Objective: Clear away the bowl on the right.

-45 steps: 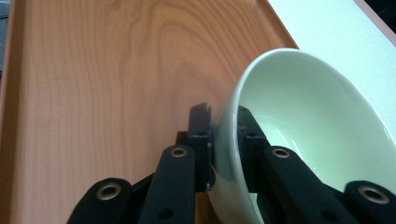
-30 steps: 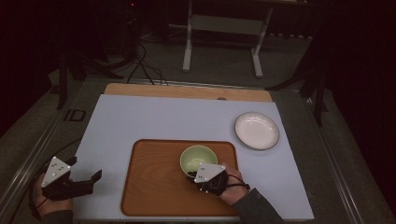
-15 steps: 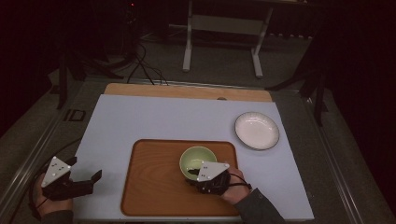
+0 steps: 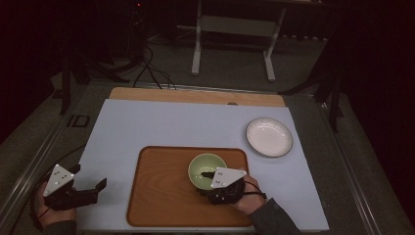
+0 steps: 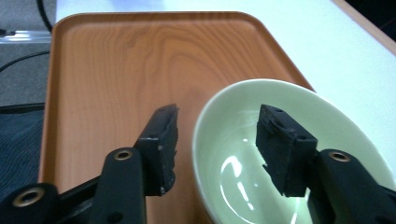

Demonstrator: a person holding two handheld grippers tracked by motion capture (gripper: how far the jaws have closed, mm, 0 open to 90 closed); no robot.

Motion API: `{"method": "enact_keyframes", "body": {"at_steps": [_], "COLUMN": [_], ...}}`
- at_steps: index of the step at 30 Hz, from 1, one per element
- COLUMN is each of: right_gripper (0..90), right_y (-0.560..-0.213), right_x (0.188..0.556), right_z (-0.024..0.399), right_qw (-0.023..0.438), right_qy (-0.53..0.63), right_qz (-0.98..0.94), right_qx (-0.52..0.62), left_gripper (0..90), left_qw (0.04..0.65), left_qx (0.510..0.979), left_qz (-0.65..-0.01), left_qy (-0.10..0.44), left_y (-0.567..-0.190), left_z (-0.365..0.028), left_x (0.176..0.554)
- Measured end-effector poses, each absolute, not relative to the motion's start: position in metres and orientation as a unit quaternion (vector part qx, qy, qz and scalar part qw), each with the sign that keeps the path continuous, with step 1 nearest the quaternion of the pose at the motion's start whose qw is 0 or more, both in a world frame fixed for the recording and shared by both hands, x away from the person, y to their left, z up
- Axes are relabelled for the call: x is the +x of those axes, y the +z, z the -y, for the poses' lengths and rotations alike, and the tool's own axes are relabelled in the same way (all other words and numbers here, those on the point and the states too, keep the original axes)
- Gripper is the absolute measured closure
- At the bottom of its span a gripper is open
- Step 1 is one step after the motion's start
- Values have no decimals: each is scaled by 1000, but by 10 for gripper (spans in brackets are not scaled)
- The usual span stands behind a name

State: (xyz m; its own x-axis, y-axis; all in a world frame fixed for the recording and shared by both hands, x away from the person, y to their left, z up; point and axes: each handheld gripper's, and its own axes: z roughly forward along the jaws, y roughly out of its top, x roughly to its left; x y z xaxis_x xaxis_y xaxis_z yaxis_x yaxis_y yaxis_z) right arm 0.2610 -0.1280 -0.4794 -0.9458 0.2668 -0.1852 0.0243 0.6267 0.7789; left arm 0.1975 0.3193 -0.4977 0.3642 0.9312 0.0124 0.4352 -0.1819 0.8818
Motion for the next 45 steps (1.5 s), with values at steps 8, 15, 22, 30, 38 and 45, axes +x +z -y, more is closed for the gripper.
{"method": "enact_keyframes", "body": {"at_steps": [8, 15, 22, 30, 38, 45], "right_gripper": [479, 396, 304, 232, 199, 197], "right_y": [-476, -475, -475, -476, -476, -475], "right_x": [266, 272, 279, 285, 293, 297], "right_z": [138, 150, 164, 180, 202, 220], "right_qw": [157, 180, 191, 204, 216, 228], "right_qy": [423, 418, 413, 403, 403, 407], "right_qz": [-886, -882, -878, -875, -865, -854], "right_qx": [103, 124, 149, 175, 208, 233], "left_gripper": [11, 11, 11, 11, 11, 11], "left_qw": [422, 421, 421, 421, 420, 421], "left_qx": [710, 711, 710, 711, 710, 710], "left_qz": [-481, -481, -481, -481, -482, -482], "left_qy": [294, 294, 294, 294, 296, 296], "left_y": [-498, -498, -498, -498, -498, -498], "left_z": [-319, -319, -319, -319, -319, -319], "left_x": [198, 198, 198, 198, 198, 197]}}
